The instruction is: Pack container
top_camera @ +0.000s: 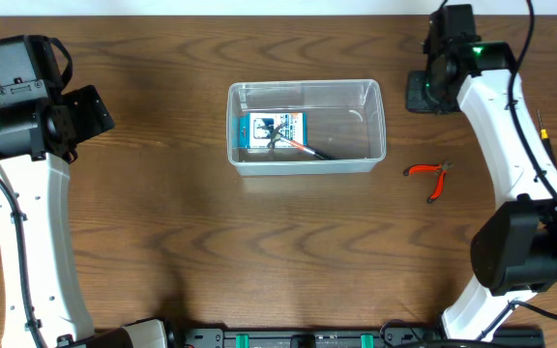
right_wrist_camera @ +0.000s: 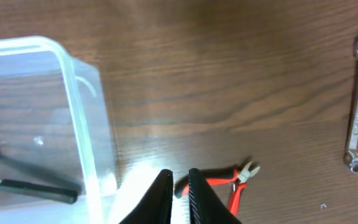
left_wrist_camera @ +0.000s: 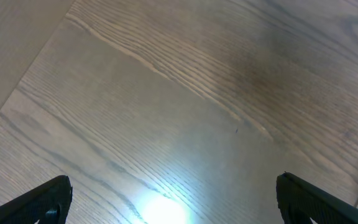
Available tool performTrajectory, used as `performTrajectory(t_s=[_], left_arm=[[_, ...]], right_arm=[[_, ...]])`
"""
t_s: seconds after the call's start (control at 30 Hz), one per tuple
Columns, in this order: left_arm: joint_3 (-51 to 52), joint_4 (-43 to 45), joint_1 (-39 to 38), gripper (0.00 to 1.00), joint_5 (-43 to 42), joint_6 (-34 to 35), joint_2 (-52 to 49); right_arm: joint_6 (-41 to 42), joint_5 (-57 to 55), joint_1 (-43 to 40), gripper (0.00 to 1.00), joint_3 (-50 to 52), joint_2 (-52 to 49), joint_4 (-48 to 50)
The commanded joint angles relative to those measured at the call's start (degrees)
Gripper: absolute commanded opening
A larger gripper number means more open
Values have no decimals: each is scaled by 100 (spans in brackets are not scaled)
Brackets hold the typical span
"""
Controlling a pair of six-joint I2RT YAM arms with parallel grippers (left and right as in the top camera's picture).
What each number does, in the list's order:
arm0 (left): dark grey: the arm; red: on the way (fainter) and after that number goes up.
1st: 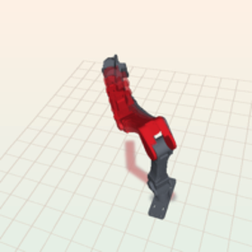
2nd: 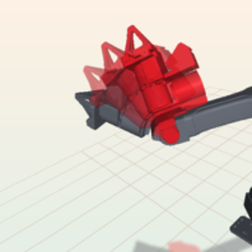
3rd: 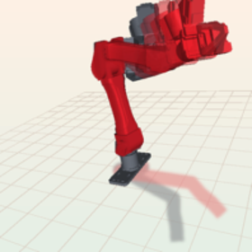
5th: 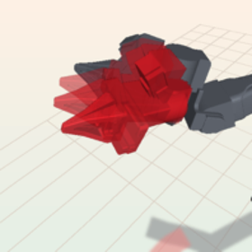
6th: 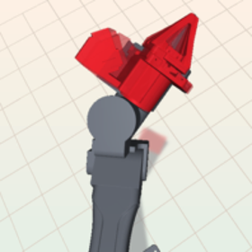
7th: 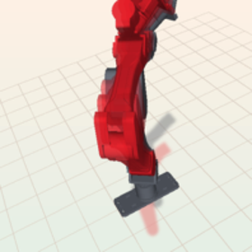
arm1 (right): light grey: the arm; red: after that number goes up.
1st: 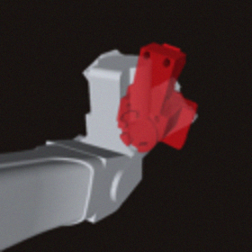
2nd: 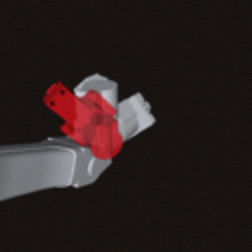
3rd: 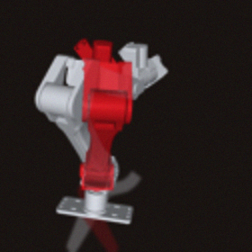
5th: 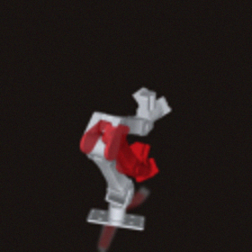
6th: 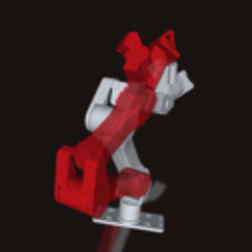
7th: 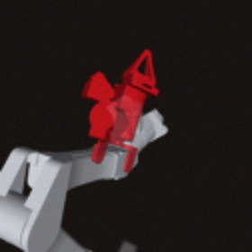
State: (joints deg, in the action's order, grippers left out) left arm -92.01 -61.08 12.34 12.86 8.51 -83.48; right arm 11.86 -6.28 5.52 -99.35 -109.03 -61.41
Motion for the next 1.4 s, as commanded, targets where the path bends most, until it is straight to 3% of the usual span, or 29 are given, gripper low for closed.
performTrajectory(t_s=[0.0, 0.27, 0.3, 0.33, 0.37, 0.6, 0.87, 1.13, 1.37], left_arm=[[-11, 4, 24, 98, 90, -94, -11], [-11, 4, 24, 98, 90, -94, -11], [-11, 4, 24, 98, 90, -94, -11], [-11, 4, 24, 98, 90, -94, -11], [-11, 4, 24, 98, 90, -94, -11], [-11, 4, 24, 98, 90, -94, -11], [-11, 4, 24, 98, 90, -94, -11], [-11, 4, 24, 98, 90, -94, -11], [-11, 4, 24, 98, 90, -94, -11]], right_arm=[[463, -297, -24, 25, -120, 17, -192], [1823, -732, -256, 38, -107, 17, -1040], [1917, -732, -284, 44, -96, 17, -1102], [2033, -745, -315, 59, -83, 17, -1169], [2120, -748, -337, 68, -59, 17, -1209], [2992, -1010, -590, 75, 267, 17, -1716], [2983, -1025, -640, 78, 850, 105, -1779], [2787, -1014, -686, 88, 1681, 918, -1537], [1513, -664, -887, 99, 2446, 1788, -813]])
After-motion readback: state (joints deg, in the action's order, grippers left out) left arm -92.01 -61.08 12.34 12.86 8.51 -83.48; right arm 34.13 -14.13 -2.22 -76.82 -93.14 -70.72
